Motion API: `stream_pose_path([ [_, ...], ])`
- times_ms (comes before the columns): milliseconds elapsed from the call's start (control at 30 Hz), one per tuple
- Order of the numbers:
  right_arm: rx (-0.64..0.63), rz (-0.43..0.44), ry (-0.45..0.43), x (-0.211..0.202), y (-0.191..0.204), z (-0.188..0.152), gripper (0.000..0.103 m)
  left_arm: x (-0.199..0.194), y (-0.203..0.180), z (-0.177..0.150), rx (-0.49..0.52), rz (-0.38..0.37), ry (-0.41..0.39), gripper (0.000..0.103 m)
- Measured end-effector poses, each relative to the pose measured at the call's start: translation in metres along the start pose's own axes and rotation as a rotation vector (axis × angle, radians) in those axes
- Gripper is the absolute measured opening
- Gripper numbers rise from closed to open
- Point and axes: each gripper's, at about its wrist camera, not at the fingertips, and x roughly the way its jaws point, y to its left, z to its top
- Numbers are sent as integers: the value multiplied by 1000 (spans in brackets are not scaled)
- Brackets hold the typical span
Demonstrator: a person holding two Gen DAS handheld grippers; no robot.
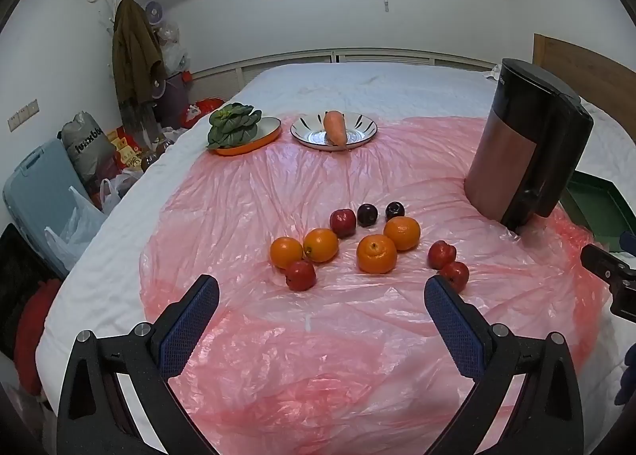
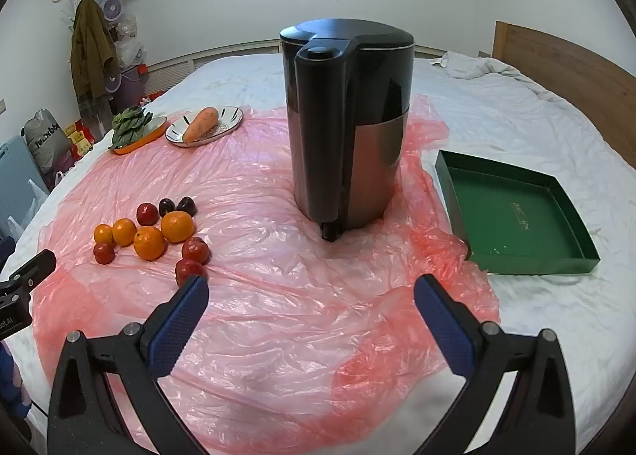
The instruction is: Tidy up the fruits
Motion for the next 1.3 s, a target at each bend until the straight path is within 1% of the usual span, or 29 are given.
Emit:
stream_pose_path([
  [267,3,8,-2,1,1,1,103,2,-6,-1,9,-6,6,102],
  [333,-7,10,-2,-1,0,1,103,3,-2,-2,2,-13,11,102],
  [867,-30,59,6,2,11,0,103,8,-2,-2,-7,-25,17,102],
  [1300,-33,59,8,1,13,2,103,11,-6,-1,0,-28,22,102],
])
